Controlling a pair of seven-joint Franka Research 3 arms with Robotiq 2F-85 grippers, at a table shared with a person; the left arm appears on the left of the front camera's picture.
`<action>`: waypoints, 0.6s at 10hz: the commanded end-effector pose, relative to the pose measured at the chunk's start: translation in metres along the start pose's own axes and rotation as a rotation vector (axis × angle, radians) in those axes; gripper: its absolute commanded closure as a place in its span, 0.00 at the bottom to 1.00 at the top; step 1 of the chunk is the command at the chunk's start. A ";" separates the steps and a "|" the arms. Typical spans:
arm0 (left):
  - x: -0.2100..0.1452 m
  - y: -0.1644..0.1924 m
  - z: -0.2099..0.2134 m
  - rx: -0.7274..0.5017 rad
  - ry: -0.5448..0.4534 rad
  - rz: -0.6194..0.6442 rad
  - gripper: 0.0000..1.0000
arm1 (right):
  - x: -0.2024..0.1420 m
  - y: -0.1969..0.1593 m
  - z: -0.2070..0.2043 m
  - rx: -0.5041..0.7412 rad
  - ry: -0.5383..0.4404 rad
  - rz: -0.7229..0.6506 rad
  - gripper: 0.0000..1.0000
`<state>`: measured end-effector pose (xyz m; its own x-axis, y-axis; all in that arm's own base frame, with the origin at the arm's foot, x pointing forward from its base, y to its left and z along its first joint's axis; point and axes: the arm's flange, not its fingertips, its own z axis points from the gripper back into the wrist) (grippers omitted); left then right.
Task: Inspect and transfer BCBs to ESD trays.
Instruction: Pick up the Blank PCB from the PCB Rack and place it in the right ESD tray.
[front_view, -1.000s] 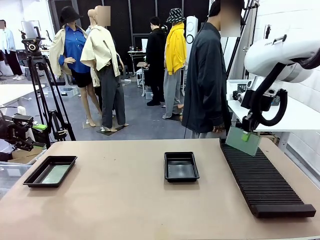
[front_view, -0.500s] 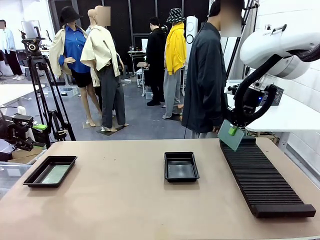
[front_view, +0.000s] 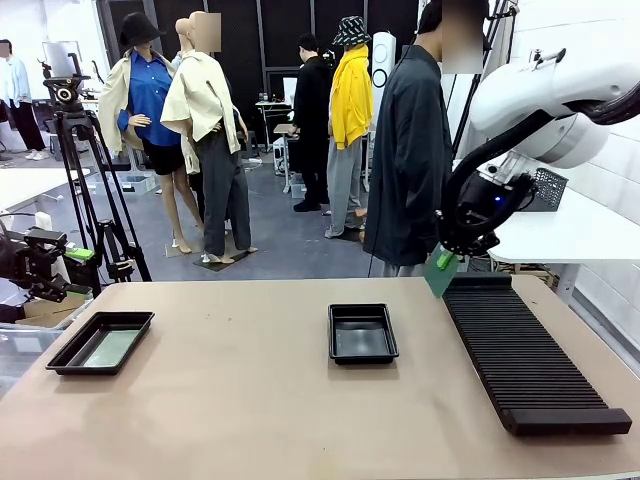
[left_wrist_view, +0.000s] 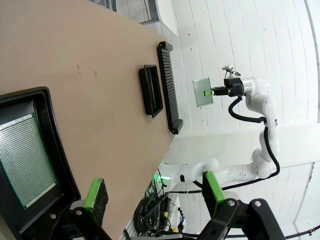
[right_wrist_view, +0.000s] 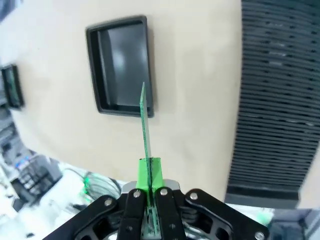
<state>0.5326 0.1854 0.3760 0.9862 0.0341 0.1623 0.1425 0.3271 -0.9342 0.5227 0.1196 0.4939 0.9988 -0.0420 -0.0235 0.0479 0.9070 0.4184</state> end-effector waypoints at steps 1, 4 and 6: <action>-0.001 -0.002 -0.001 -0.015 -0.014 -0.001 0.00 | -0.012 0.009 -0.018 0.087 -0.059 -0.089 1.00; -0.001 -0.002 -0.001 -0.015 -0.014 -0.001 0.00 | -0.026 0.010 -0.032 0.143 -0.068 -0.086 1.00; -0.001 -0.002 -0.001 -0.015 -0.014 -0.001 0.00 | -0.028 0.007 -0.042 0.169 -0.063 -0.049 1.00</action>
<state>0.5326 0.1854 0.3760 0.9861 0.0341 0.1623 0.1424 0.3271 -0.9342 0.5020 0.1443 0.4666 0.9904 -0.1358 -0.0262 0.1288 0.8366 0.5325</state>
